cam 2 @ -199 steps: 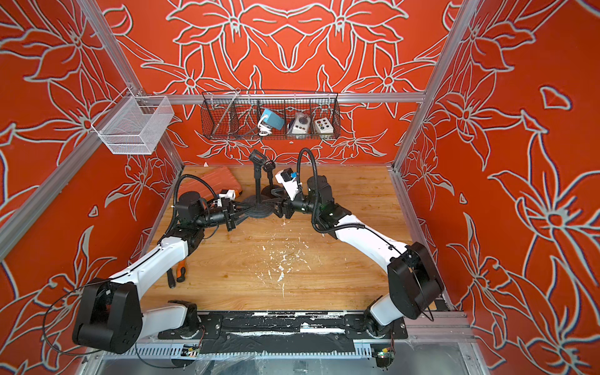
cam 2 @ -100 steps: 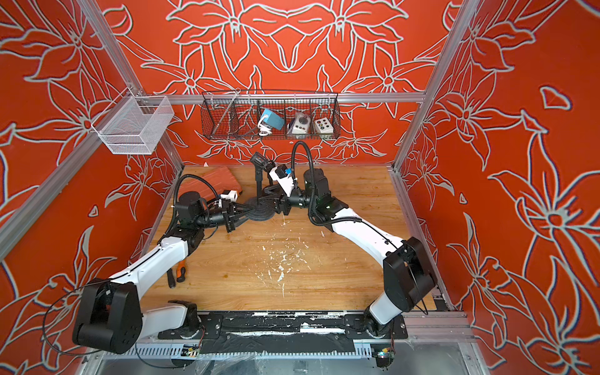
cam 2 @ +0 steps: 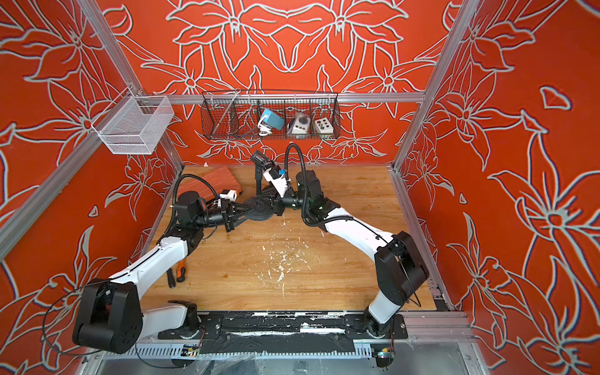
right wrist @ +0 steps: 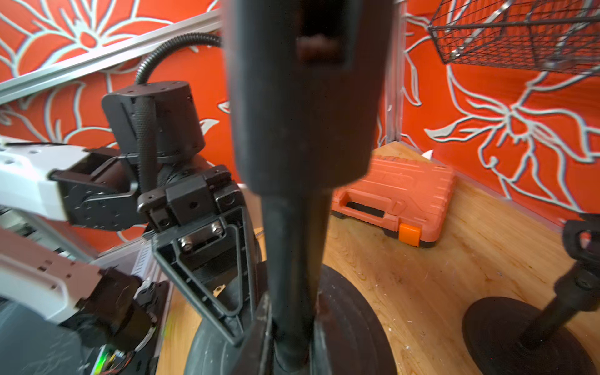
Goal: Assemble a microphone stand
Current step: Screw the microphone stand pole into the microphone stand base.
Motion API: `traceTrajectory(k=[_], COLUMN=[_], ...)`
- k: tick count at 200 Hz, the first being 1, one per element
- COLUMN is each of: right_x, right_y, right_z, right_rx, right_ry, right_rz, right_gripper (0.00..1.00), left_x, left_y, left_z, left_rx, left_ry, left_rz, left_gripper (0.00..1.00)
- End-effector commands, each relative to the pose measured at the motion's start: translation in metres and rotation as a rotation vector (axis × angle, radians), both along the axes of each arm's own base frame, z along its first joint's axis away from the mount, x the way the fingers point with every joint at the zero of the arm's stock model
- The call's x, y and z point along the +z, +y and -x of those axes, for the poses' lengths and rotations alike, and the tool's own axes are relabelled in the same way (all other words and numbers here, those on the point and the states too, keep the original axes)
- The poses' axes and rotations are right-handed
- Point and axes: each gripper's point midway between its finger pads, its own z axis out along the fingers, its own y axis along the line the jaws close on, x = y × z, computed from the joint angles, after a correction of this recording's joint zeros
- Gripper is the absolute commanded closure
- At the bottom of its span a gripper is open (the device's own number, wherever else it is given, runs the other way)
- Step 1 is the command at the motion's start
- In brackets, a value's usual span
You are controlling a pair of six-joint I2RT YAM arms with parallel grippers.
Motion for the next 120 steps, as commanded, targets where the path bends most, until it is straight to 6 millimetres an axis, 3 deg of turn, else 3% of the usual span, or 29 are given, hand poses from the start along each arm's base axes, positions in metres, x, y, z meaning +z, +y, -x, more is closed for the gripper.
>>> traceTrajectory(k=[1,33,47,67,70,81,89,105,120], right_x=[-0.012,-0.037,-0.040,-0.031,-0.028,-0.019,-0.012,-0.001,0.004], right_y=[-0.010,-0.039,-0.040,-0.026,-0.022,-0.009,-0.001,0.008,0.008], right_z=[-0.021,-0.034,-0.033,-0.024,-0.022,-0.010,-0.001,0.015,0.023], right_rx=[-0.308,-0.788,-0.832,-0.727,-0.699,-0.576,-0.481,-0.358,-0.267], right_ry=[-0.018,-0.015,0.002,-0.012,-0.020,-0.046,-0.061,-0.072,-0.050], right_rz=[0.082,0.326,0.298,0.229,0.225,0.208,0.188,0.153,0.111], right_gripper=[1.00,1.00,1.00,1.00,0.94,0.55,0.37,0.26,0.23], left_x=[0.038,0.040,0.041,0.037,0.036,0.033,0.032,0.031,0.031], left_y=[-0.003,-0.001,-0.001,0.001,0.001,0.002,0.003,0.004,0.004], left_z=[0.001,-0.003,-0.003,-0.006,-0.007,-0.009,-0.011,-0.013,-0.014], left_rx=[-0.038,-0.015,-0.009,0.007,0.008,0.014,0.019,0.018,0.012], left_ry=[-0.176,-0.183,-0.184,-0.167,-0.162,-0.144,-0.142,-0.135,-0.134], left_rz=[0.013,0.015,0.015,0.013,0.013,0.015,0.016,0.017,0.017], left_gripper=[1.00,1.00,1.00,1.00,1.00,1.00,1.00,1.00,1.00])
